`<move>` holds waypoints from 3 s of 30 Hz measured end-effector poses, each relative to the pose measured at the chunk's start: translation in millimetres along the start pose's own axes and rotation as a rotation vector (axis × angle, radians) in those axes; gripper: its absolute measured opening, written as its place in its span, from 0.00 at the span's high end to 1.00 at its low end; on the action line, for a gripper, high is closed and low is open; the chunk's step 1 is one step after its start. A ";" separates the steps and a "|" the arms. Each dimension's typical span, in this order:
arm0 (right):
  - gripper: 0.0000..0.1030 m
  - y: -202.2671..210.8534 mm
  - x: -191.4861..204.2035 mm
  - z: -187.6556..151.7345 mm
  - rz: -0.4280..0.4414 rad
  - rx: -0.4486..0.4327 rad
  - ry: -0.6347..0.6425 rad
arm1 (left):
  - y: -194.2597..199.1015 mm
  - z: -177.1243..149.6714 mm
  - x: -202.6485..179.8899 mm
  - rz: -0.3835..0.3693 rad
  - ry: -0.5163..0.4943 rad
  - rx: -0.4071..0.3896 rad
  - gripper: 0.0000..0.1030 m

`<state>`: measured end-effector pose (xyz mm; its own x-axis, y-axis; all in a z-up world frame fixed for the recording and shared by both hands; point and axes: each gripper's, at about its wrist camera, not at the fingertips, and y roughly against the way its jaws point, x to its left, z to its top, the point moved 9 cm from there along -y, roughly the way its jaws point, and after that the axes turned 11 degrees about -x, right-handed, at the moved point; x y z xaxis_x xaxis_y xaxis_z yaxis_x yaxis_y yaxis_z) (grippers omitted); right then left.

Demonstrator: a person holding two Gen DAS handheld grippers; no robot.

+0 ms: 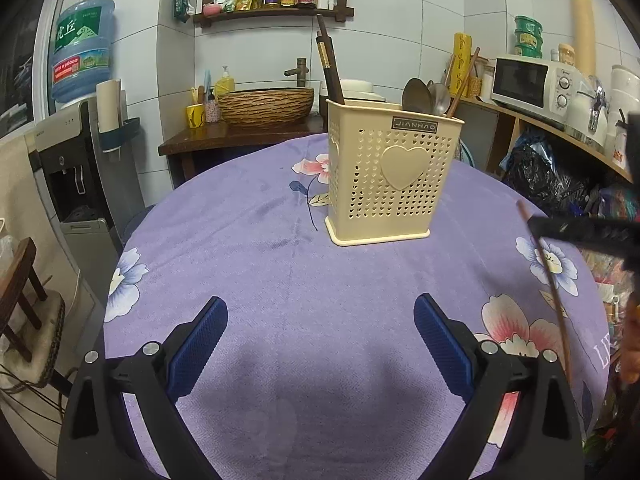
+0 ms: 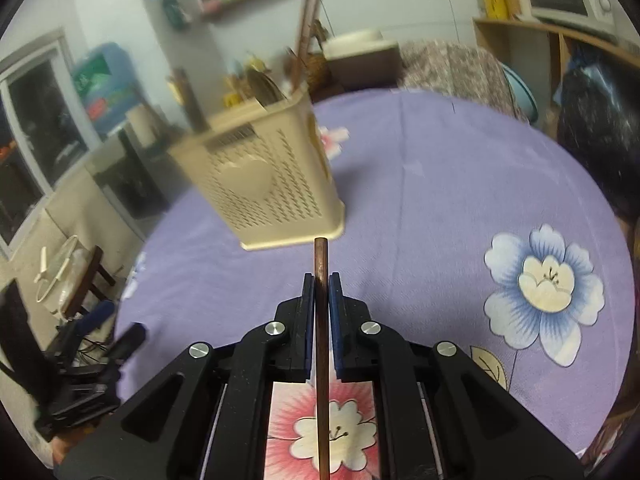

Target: Organize utensils

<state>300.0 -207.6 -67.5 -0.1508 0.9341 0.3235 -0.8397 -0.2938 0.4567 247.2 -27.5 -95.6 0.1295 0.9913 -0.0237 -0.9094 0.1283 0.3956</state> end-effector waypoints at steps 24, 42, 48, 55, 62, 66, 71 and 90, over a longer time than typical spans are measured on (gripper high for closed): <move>0.92 52.0 61.8 78.1 0.166 -0.164 0.102 | 8.2 4.0 4.9 0.022 0.012 -0.013 0.09; 0.92 42.1 137.5 263.1 0.219 -0.332 0.174 | 8.6 4.3 20.9 0.030 0.050 -0.020 0.07; 0.92 4.4 155.4 276.4 0.152 -0.391 0.235 | 10.3 4.4 26.1 0.032 0.060 -0.022 0.07; 0.92 -53.5 145.5 220.4 0.092 -0.287 0.268 | 10.4 4.5 28.1 0.025 0.068 -0.035 0.06; 0.92 -84.5 131.9 174.6 0.066 -0.200 0.283 | 8.5 2.0 23.4 0.012 0.063 -0.029 0.06; 0.92 -93.9 127.6 164.4 0.064 -0.171 0.273 | 8.6 1.6 23.3 0.011 0.065 -0.027 0.05; 0.81 -97.6 122.4 156.9 0.058 -0.157 0.266 | 9.1 1.6 23.1 0.011 0.062 -0.027 0.05; 0.06 20.2 79.4 103.2 -0.020 -0.334 0.299 | 20.2 8.6 8.4 0.010 0.020 -0.088 0.05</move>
<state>324.9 -160.3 52.9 -0.2362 0.9708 0.0412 -0.9589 -0.2398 0.1518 233.3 -16.9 -79.8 0.1136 0.9928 -0.0385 -0.9418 0.1200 0.3141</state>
